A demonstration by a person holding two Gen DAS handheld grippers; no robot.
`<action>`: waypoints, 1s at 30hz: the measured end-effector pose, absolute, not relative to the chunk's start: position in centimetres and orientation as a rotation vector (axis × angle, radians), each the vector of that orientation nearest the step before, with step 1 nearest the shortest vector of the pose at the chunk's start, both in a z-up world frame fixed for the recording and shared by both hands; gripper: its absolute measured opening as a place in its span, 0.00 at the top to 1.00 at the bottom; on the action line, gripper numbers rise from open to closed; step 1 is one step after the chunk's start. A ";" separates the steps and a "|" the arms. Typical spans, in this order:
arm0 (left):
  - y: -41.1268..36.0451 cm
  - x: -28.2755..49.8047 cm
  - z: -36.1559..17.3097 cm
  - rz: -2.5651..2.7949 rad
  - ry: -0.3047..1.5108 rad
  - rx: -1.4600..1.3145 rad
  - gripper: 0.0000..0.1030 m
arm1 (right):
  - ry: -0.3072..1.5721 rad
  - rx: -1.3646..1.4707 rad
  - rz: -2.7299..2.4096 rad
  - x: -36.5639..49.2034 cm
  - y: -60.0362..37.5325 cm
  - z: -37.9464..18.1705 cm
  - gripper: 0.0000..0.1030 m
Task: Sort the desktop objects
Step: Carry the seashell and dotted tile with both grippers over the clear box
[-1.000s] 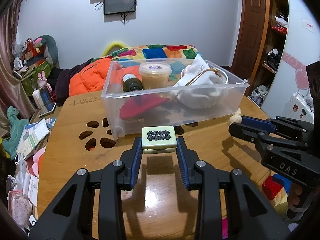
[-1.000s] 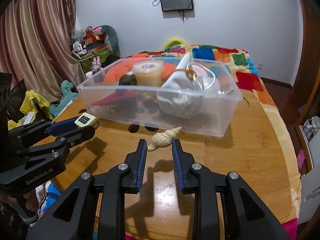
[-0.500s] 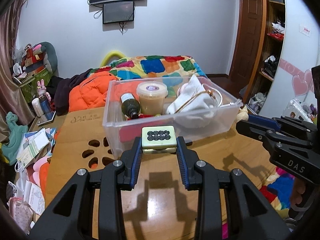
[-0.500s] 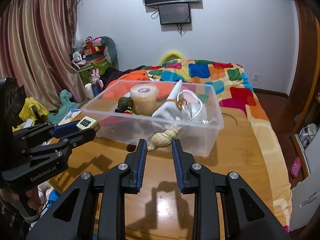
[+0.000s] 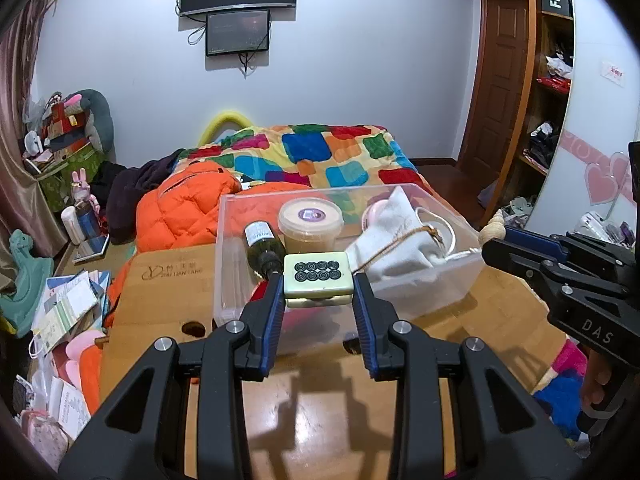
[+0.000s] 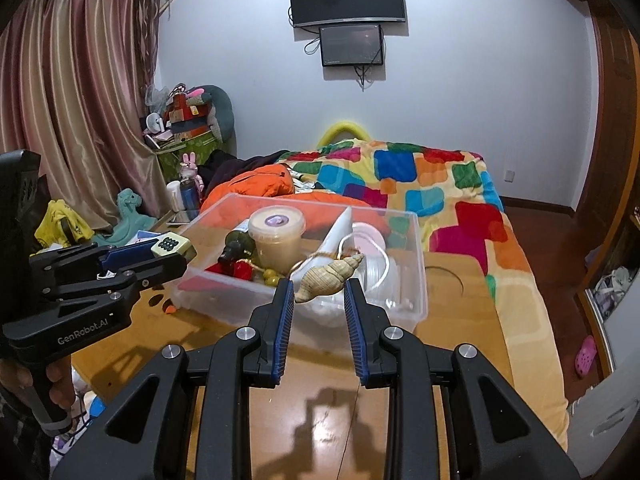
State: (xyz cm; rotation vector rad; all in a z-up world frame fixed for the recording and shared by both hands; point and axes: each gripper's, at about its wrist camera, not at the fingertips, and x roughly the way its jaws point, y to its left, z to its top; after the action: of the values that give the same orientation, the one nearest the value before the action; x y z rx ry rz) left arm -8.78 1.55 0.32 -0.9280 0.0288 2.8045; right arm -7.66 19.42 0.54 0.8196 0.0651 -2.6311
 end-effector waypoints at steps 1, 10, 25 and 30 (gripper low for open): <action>1.6 -9.1 0.3 2.803 0.032 -0.929 0.68 | 0.067 0.820 -2.627 -7.8 19.4 0.5 0.77; 2.1 -11.2 -0.5 2.777 0.062 -0.951 0.68 | 0.111 0.846 -2.578 -10.2 17.5 -0.7 0.77; 2.0 -13.8 -2.3 2.750 0.057 -1.010 0.68 | 0.176 0.908 -2.506 -12.9 15.1 -2.9 0.77; 2.1 -14.0 -2.4 2.746 0.053 -1.010 0.68 | 0.196 0.909 -2.502 -13.1 14.7 -3.1 0.76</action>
State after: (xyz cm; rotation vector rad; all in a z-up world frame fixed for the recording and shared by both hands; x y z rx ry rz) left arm -14.02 2.10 -2.41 -1.0101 0.0529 2.7459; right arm -13.09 14.74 -3.07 0.9092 0.1960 -2.5021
